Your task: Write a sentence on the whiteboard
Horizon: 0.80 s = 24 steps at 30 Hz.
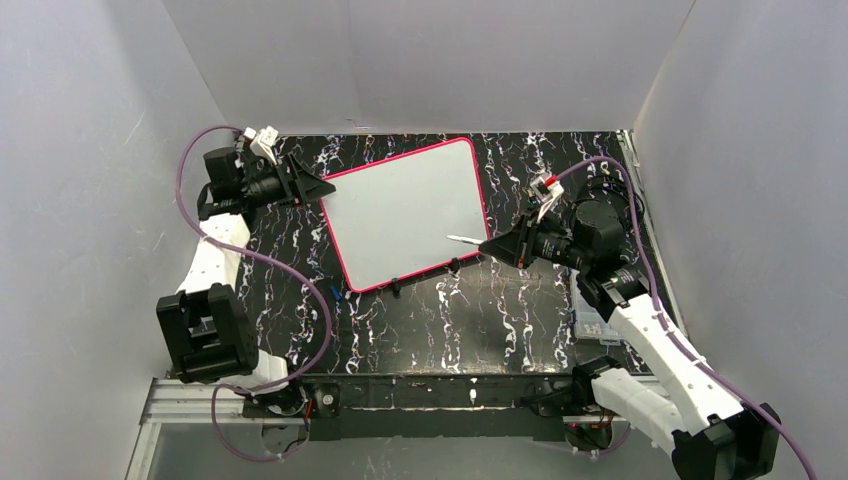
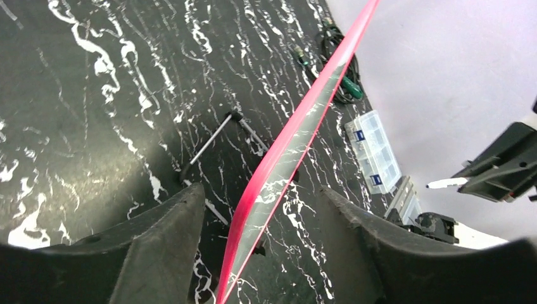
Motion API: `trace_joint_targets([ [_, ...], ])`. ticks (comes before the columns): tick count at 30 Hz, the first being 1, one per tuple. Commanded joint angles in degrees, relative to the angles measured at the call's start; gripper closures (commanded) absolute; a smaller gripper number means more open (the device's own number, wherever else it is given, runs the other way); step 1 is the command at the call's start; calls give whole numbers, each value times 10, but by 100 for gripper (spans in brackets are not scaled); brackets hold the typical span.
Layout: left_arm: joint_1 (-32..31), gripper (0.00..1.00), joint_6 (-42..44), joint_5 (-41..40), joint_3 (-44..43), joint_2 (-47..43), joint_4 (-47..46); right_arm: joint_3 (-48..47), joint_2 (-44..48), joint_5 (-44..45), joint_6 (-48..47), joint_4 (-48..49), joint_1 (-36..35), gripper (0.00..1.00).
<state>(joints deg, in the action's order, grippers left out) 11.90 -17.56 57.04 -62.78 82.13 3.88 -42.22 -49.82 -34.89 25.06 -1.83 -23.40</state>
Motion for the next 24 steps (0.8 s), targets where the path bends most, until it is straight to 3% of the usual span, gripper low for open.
trace_joint_targets([
  [1,3,43,17,85,-32,19,-50,-20,-5,-12,-13,19,-6,99],
  [9,3,78,29,162,-25,45,-57,-21,-15,-14,-15,19,-14,99],
  [18,3,100,56,179,44,-14,-52,-20,-16,13,-21,19,-32,99],
  [24,-5,100,72,182,93,-65,-52,-10,-22,73,2,74,-80,99],
])
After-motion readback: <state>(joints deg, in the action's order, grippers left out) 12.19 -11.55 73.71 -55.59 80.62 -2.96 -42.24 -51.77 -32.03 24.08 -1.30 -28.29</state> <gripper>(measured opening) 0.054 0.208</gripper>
